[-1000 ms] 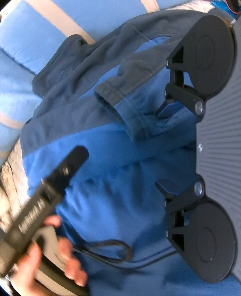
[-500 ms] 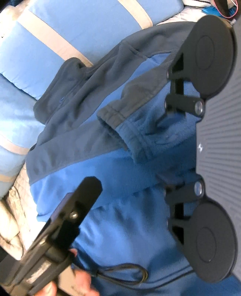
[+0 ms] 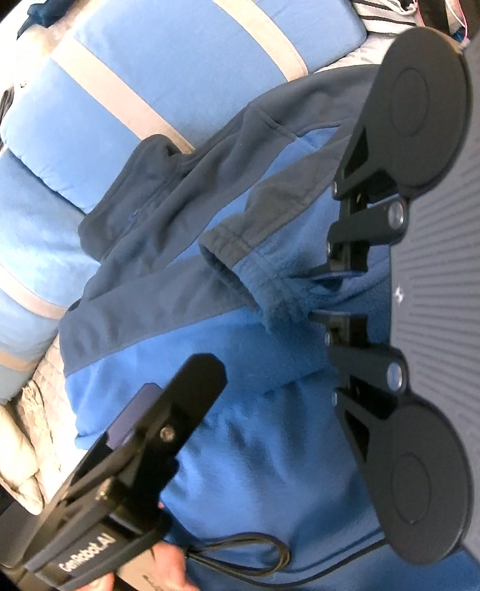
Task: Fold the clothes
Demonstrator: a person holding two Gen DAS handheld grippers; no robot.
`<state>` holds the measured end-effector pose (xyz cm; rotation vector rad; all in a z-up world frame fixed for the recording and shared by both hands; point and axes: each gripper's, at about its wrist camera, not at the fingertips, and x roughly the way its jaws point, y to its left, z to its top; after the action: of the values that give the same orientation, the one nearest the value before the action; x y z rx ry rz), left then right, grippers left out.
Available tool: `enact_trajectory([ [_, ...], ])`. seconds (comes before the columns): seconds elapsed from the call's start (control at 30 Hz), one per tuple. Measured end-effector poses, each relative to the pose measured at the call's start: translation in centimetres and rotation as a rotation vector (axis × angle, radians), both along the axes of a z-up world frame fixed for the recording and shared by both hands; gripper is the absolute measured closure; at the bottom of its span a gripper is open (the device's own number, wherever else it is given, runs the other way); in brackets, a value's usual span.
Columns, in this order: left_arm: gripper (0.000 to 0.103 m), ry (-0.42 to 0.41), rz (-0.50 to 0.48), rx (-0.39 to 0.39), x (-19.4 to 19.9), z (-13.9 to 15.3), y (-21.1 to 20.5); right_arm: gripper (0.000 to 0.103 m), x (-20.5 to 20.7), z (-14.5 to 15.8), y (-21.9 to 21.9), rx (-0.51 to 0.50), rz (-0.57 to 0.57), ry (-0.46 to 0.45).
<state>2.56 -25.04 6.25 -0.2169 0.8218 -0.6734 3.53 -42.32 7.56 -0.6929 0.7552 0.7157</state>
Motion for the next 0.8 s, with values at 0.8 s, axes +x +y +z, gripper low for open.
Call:
enact_trajectory([
  [0.8,0.001,0.18,0.14,-0.154,1.5,-0.4,2.3,0.094,-1.6,1.4,-1.1,0.089,-0.012,-0.105],
])
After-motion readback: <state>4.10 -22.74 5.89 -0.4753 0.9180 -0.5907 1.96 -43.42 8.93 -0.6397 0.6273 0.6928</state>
